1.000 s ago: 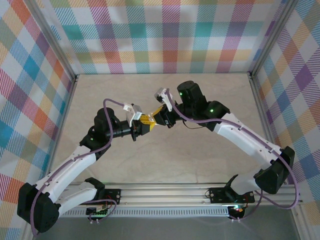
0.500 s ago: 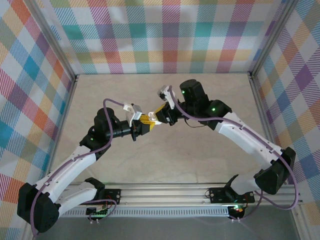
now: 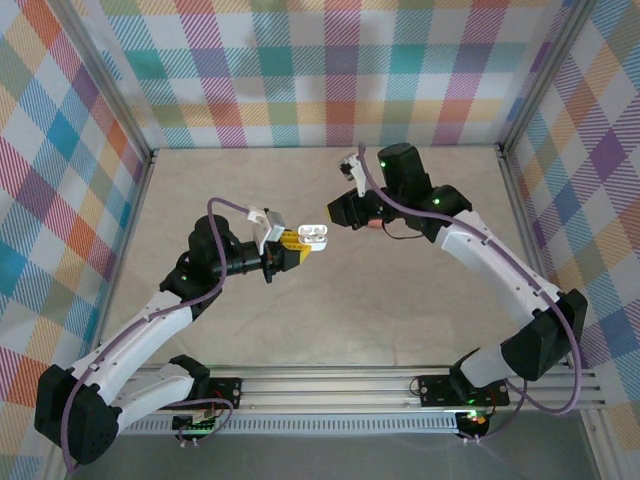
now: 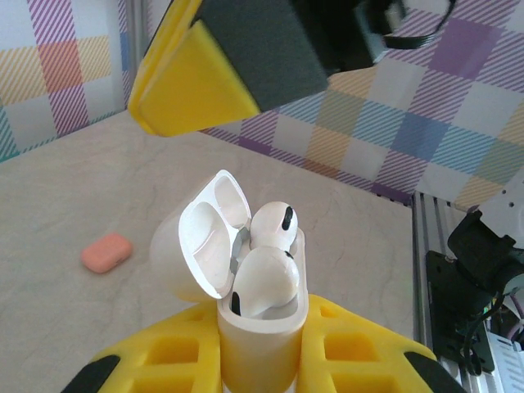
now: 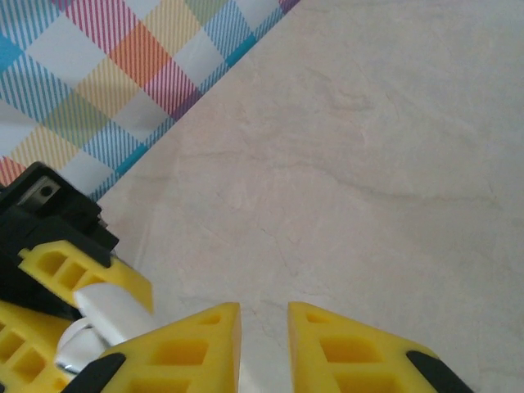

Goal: Insert the wireless bluetooth earbuds into the charging case

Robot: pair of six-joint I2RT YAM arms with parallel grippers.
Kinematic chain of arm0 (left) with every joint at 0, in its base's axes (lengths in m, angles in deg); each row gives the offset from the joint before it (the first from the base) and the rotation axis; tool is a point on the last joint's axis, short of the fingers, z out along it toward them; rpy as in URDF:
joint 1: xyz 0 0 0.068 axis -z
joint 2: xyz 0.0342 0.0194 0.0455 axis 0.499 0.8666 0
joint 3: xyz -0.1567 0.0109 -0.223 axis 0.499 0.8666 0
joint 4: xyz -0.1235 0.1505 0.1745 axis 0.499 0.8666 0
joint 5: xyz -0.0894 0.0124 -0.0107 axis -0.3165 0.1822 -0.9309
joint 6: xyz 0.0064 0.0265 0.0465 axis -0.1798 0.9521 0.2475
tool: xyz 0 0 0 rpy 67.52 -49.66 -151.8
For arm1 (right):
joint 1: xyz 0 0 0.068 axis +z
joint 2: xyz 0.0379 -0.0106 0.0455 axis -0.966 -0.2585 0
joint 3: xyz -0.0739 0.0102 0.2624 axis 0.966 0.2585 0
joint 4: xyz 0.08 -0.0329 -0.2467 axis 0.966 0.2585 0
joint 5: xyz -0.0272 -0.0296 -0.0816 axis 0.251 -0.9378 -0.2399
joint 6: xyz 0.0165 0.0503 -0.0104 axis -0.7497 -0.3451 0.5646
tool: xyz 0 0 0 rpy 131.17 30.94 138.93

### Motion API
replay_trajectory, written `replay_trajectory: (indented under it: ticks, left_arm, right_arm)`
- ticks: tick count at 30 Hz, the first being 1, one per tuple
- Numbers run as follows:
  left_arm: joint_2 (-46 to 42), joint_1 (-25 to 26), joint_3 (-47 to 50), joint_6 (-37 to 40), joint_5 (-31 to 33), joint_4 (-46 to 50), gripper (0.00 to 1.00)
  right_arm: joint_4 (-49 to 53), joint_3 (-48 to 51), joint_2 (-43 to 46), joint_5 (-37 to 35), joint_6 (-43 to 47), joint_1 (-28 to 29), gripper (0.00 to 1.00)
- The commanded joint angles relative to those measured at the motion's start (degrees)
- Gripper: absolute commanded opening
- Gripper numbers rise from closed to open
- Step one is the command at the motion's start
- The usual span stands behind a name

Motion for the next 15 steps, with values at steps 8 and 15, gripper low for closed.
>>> replay_trajectory:
  ticks: [8,15]
  left_arm:
    - [1.19,0.43,-2.81,0.85,-2.94,-3.40,0.00]
    - [1.75,0.43,-3.07,1.32,-2.02,-3.93,0.00]
  right_arm:
    - [-3.08,0.58,-5.33,20.73,-7.73,-3.13,0.22]
    - [-3.87,0.52,-5.92,27.46,-8.21,-3.13,0.22]
